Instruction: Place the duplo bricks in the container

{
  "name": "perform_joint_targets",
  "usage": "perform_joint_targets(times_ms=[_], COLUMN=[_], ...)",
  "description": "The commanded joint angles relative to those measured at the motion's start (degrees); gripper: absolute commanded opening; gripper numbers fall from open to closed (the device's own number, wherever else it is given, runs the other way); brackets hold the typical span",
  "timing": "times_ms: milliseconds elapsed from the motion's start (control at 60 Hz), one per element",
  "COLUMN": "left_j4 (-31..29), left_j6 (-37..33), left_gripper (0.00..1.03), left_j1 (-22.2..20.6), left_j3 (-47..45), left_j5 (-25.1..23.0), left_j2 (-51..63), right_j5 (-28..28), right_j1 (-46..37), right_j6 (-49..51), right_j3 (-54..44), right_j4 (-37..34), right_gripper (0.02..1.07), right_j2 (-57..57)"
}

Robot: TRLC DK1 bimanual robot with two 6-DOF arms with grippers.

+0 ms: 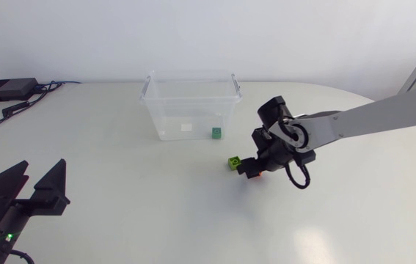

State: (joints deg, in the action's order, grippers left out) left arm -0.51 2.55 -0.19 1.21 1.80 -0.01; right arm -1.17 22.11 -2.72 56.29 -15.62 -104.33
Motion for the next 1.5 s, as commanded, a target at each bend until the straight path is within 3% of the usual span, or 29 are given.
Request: perform_joint_targets(times_ms=[0,67,200,367,600,867,1200,1483], left_j4=[0.1,0.1,0.1,0.1,0.1,0.1,0.1,0.1], left_j6=[-0.6,-0.6,-0.6,-0.6,-0.6,-0.6,-0.6,-0.6], left_gripper=[0.99,0.99,0.99,0.99,0.99,0.99,0.99,0.99], left_j1=[-0.3,-0.3,-0.3,-0.2,-0.1,-0.1,-0.1,-0.1], left_j3=[-1.1,-1.1,-1.1,-1.1,-1.1,-1.1,-1.1,-1.1], left_j5=[-0.2,-0.2,-0.2,-0.2,-0.2,-0.2,-0.2,-0.2], left_j2=[-0.6,-0.6,-0.6,-0.6,-0.6,-0.6,-0.6,-0.6], right_j5=[1.0,1.1,1.8,2.1,2.0,2.1,3.7,4.4], right_j1=[0.8,0.8,0.8,0.7,0.0,1.4,3.7,4.7], right_j6=[0.3,0.7,1.7,3.3,3.3,1.1,1.5,2.9], right_j3=[0.9,0.8,0.3,1.7,16.4,28.3,35.5,46.9], right_j4=[1.6,2.1,2.6,-0.6,-7.4,-6.2,-0.6,-3.1], right_gripper=[0.47,0.38,0.31,0.30,0.30,0.30,0.31,0.37], right_j2=[-2.2,-2.7,-2.3,6.7,10.7,5.6,-0.7,-12.4])
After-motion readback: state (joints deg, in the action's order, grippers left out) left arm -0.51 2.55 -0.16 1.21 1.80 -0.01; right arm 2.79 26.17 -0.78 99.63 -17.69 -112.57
